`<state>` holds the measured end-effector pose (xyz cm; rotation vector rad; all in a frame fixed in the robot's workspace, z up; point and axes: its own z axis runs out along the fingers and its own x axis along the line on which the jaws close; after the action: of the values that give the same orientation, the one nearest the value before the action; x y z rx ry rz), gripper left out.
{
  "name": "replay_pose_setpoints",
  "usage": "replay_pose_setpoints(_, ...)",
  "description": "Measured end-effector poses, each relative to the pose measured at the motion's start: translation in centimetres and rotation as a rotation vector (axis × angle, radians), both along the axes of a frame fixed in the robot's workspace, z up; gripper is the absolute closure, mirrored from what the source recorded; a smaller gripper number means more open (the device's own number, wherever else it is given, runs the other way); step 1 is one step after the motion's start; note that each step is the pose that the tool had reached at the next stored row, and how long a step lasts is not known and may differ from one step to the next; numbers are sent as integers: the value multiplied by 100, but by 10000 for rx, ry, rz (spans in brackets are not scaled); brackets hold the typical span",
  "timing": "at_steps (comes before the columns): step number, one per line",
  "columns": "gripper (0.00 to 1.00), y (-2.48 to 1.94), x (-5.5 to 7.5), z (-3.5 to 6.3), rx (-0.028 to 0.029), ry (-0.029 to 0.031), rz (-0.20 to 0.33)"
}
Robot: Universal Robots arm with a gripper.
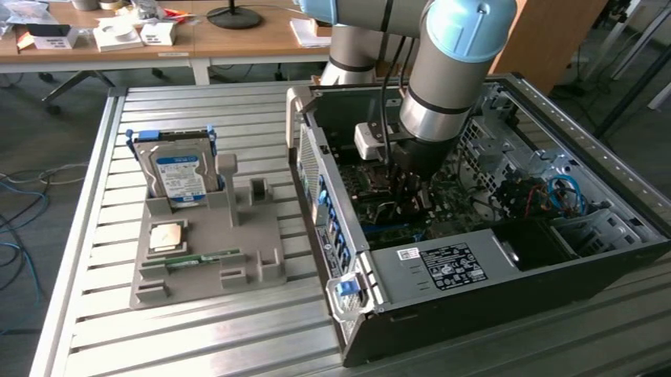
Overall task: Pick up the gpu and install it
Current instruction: 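Insert the gpu into the slot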
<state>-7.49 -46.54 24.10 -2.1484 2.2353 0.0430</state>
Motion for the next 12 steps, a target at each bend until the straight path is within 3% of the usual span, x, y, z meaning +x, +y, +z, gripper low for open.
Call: replay_pose_setpoints(12, 74, 0, 0, -8, -2, 1, 1)
